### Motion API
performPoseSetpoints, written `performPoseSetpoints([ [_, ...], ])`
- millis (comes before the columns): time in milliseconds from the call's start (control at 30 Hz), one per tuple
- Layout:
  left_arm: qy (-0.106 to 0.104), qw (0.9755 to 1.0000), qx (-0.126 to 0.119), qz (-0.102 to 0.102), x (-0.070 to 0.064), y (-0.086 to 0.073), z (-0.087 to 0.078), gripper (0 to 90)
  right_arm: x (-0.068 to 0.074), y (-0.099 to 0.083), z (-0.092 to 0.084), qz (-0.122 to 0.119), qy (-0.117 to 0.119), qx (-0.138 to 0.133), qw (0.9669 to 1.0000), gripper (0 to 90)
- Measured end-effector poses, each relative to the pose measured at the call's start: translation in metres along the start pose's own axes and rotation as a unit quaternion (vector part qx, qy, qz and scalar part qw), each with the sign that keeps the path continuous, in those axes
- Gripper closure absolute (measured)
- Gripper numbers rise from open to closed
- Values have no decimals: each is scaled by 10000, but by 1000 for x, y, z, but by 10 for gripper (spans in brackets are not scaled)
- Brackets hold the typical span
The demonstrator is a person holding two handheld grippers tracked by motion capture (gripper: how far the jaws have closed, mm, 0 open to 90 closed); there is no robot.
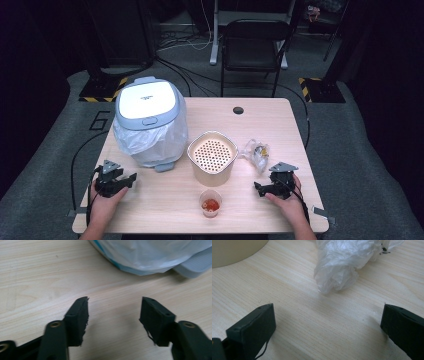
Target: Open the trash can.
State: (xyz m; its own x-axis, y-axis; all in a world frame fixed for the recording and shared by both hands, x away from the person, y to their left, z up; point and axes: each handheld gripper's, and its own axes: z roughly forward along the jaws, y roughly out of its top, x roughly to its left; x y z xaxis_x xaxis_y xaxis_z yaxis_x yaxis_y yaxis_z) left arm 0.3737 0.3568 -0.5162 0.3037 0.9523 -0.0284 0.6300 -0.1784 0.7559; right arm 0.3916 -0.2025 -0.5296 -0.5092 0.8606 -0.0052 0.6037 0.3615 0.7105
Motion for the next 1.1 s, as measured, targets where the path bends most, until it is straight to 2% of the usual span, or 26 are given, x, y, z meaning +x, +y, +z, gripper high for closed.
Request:
performPoseSetpoints([
  [100, -96, 9999, -64, -50, -6, 0, -4, 474, 0, 0, 0, -2, 0, 0, 10000, 0],
  [133, -150, 9999, -8, -55, -8, 1, -7, 496, 0, 0, 0, 4, 0, 1, 10000, 0],
  [233, -102, 9999, -84, -23, -12, 1, -8, 517, 0, 0, 0, 23, -1, 5, 10000, 0],
  [333, -257, 9995, -179, 8, -17, 2, -12, 618, 0, 0, 0, 13, 0, 2, 10000, 0],
  [367, -255, 9994, -205, 70, -17, 3, -13, 625, 0, 0, 0, 14, 1, 2, 10000, 0],
  [533, -392, 9989, -241, 21, -23, 4, -17, 712, 0, 0, 0, 14, 1, 3, 10000, 0],
  [800, -549, 9980, -317, 51, -38, 11, -16, 712, 0, 0, 0, 3, 0, 2, 10000, 0],
  [933, -717, 9969, -338, 32, -46, 17, -14, 639, 0, 0, 0, 15, -3, 3, 10000, 0],
  [967, -692, 9969, -375, 39, -49, 18, -12, 639, 0, 0, 0, 15, -3, 3, 10000, 0],
  [1100, -770, 9960, -359, 264, -59, 23, -7, 658, 0, 0, 0, 13, -10, -5, 10000, 0],
])
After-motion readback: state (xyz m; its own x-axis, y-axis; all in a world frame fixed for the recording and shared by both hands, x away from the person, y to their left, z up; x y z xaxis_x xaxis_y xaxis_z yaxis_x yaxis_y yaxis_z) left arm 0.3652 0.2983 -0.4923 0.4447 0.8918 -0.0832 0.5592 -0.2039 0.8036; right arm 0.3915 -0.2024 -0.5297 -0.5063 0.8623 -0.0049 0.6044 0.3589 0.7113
